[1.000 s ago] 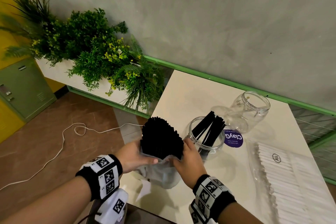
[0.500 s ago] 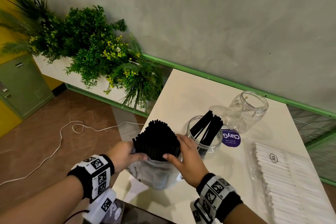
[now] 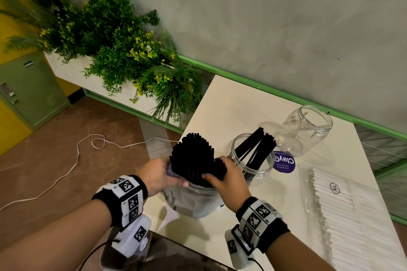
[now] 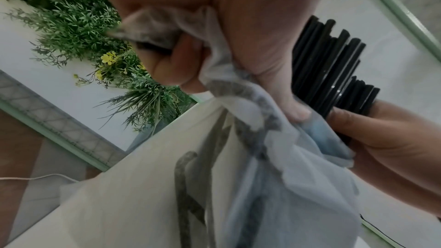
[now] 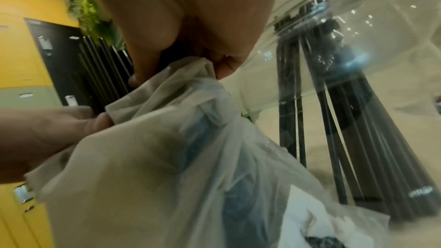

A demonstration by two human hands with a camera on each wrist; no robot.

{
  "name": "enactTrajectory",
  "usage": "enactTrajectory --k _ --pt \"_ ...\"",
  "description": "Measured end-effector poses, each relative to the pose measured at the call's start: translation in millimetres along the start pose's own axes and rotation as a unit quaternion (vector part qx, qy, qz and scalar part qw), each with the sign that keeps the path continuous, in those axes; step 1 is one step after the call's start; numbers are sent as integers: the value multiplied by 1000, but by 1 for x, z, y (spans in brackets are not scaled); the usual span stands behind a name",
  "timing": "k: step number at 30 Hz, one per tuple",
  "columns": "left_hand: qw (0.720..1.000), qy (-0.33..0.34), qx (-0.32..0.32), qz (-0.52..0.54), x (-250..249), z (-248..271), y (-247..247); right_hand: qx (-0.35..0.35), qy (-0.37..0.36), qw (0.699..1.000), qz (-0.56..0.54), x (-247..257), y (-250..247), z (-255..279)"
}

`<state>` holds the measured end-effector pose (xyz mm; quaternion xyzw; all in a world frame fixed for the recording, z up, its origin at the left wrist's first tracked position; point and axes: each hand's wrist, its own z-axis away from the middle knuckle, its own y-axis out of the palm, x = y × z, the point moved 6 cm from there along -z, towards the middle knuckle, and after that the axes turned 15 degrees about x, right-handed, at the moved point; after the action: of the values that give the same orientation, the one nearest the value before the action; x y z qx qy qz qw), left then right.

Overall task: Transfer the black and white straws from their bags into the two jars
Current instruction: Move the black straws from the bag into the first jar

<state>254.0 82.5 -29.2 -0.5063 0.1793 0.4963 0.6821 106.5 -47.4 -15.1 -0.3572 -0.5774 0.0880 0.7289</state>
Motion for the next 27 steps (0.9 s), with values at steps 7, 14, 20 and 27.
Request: enactTrajectory --k 7,14,20,27 --pt "1000 5 6 20 1 -2 -2 -23 -24 998 -55 7 -3 1" --pt "1000 13 12 -3 -4 -3 -2 -80 -53 988 -123 30 -24 4" --pt "1000 27 10 -5 -13 -3 -6 -155 -109 966 -175 57 -50 5" --pt "999 28 26 19 -12 -6 -6 -187 -173 953 -163 96 -85 4"
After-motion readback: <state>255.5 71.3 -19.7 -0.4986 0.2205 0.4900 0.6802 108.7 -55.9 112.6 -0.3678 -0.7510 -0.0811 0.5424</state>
